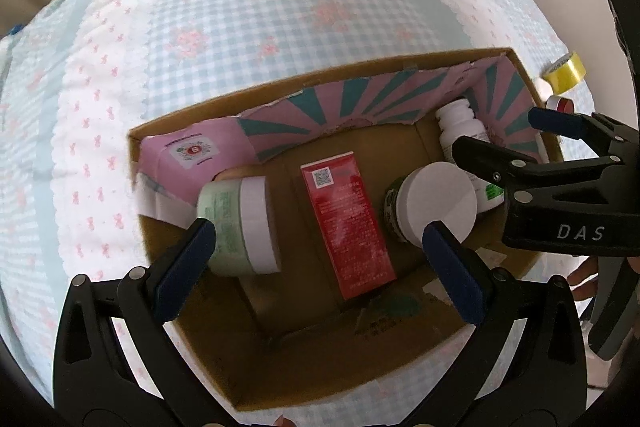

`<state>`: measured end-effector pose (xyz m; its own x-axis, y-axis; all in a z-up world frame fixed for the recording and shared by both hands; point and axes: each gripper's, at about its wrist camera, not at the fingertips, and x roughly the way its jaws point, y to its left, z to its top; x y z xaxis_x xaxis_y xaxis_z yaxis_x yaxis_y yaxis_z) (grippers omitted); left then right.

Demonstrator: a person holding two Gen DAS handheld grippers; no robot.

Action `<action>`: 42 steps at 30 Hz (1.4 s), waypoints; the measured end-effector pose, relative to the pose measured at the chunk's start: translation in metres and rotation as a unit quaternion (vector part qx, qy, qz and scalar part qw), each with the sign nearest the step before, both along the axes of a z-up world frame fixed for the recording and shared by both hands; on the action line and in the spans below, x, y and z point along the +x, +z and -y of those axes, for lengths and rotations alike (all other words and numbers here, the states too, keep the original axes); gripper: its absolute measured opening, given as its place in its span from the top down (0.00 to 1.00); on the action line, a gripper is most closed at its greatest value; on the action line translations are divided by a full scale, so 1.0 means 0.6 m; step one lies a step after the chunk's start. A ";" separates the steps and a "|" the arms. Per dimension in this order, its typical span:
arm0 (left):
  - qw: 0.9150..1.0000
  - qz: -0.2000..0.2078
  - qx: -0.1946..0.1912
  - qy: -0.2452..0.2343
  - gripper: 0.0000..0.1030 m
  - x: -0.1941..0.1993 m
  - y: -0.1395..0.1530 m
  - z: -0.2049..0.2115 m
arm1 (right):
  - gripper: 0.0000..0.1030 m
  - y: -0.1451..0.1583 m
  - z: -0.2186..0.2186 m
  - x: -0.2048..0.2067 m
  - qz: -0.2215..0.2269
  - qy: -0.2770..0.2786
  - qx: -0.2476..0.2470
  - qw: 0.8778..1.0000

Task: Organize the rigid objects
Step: 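Lift both tools out of the box toward the remaining jars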

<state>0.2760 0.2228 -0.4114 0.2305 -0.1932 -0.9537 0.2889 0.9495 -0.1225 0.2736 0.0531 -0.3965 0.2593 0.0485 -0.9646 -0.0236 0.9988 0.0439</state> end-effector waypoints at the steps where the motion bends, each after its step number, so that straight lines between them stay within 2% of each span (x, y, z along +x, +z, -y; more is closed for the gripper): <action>1: 1.000 0.003 0.000 0.001 0.00 -0.003 0.006 -0.002 | 0.00 0.006 -0.002 -0.002 0.003 0.001 0.003 1.000; 7: 1.000 0.029 0.006 0.001 0.00 -0.028 0.055 -0.012 | 0.00 0.054 -0.012 -0.013 0.024 0.007 0.002 1.000; 10: 0.999 0.050 -0.004 0.011 0.00 -0.046 0.106 -0.025 | 0.00 0.092 -0.019 -0.026 0.035 0.009 0.003 0.999; 15: 0.996 0.084 -0.009 0.035 0.00 -0.086 0.202 -0.048 | 0.00 0.187 -0.028 -0.064 0.056 0.013 0.001 0.998; 18: 0.992 0.119 0.004 0.046 0.00 -0.124 0.270 -0.061 | 0.00 0.251 -0.031 -0.089 0.072 0.007 0.004 0.997; 25: 0.989 0.145 -0.005 0.042 0.00 -0.181 0.366 -0.060 | 0.00 0.378 -0.024 -0.161 0.115 -0.008 0.000 0.993; 27: 0.987 0.157 -0.008 0.041 0.00 -0.195 0.391 -0.056 | 0.00 0.400 -0.014 -0.177 0.126 -0.017 -0.002 0.992; 31: 0.985 0.165 -0.035 0.033 0.00 -0.211 0.417 -0.040 | 0.00 0.440 0.006 -0.213 0.153 -0.017 -0.002 0.988; 36: 0.983 0.175 -0.052 0.028 0.00 -0.226 0.438 -0.005 | 0.00 0.474 0.048 -0.252 0.177 -0.021 -0.017 0.984; 42: 0.980 0.189 -0.055 0.020 0.00 -0.240 0.457 0.073 | 0.00 0.491 0.155 -0.277 0.184 -0.057 -0.013 0.981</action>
<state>0.1319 0.1793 -0.1371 0.5723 -0.2735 -0.7731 0.2963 0.9480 -0.1160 0.1074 -0.0400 -0.1017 0.5927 -0.0244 -0.8051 0.0789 0.9965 0.0279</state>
